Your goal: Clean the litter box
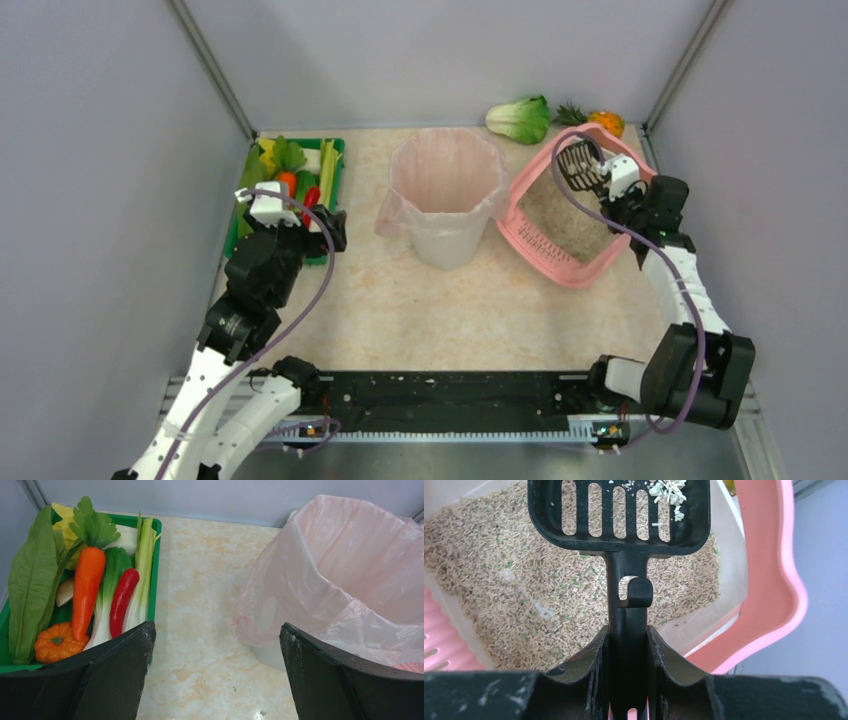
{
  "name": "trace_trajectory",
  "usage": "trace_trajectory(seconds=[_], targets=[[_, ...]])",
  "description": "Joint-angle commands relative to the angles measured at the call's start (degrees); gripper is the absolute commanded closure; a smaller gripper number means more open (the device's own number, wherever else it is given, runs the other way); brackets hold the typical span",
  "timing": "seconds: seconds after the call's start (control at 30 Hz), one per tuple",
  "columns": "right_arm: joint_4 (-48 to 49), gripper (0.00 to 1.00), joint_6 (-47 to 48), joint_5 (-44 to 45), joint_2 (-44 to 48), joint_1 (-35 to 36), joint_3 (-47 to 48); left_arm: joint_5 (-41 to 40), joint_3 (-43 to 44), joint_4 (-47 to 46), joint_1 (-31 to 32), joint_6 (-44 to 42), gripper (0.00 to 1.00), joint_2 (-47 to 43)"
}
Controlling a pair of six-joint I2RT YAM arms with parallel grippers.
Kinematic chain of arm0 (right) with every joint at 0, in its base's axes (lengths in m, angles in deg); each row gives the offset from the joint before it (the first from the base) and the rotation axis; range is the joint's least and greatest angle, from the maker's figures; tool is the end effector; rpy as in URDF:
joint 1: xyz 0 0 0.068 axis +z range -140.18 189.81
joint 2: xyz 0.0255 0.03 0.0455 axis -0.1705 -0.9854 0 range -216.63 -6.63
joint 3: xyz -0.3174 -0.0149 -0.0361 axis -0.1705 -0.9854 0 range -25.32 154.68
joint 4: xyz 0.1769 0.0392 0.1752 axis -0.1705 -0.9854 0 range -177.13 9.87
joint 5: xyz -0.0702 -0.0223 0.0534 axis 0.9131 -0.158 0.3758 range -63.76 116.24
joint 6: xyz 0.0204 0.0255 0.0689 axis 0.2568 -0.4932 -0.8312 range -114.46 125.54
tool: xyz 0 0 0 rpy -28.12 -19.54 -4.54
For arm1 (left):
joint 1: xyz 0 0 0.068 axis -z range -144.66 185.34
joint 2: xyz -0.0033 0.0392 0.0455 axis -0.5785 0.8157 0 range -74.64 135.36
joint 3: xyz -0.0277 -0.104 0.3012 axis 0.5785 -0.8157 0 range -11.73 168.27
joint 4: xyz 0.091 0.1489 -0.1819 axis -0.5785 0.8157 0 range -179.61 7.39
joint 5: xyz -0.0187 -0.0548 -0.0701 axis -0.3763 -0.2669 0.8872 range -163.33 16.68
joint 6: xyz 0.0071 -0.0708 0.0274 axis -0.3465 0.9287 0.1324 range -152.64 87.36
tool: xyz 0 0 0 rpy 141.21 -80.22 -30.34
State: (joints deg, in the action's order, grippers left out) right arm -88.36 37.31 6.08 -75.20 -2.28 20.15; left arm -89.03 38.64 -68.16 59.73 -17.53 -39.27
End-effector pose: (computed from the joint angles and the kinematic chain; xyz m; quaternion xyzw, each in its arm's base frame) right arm 0.2594 -0.0328 0.2971 -0.2311 0.8311 -0.0386 0.5044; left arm 0.1093 -0.0303 0.3977 -0.0310 0.7438 -0.1271 0.6555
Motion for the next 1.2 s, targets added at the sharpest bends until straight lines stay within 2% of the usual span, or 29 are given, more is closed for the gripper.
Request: trace_trajectory(seconds=[0.0,0.47,0.77,0.87,0.97,1.07,1.17], targets=[[-0.9,1.0,1.0,2.7,-1.8,0.8,4.8,0.1,0.0,-2.1,0.1,0.6,0.01,-0.5],[-9.0,1.0,4.2,7.0,-1.5,1.2,5.2,0.6,0.4,-2.3,0.1,0.4,0.01,-0.1],[-8.6,1.0,3.0,4.2,2.0,1.3,5.2,0.8,0.4,-2.6,0.1,0.3,0.01,-0.1],[-8.8,1.0,3.5,15.1,3.3,3.8,5.4,0.5,0.4,-2.5,0.1,0.3,0.01,-0.3],[-12.0,1.0,6.7,15.7,4.8,5.5,6.4,0.8,0.6,-2.9,0.1,0.4,0.01,-0.1],[-10.0,1.0,6.8,25.0,7.2,7.3,4.8,0.7,0.8,-3.3,0.1,0.3,0.01,0.3],[-12.6,1.0,7.2,22.1,7.9,7.9,4.8,1.2,0.6,-3.9,0.1,0.4,0.01,0.7]])
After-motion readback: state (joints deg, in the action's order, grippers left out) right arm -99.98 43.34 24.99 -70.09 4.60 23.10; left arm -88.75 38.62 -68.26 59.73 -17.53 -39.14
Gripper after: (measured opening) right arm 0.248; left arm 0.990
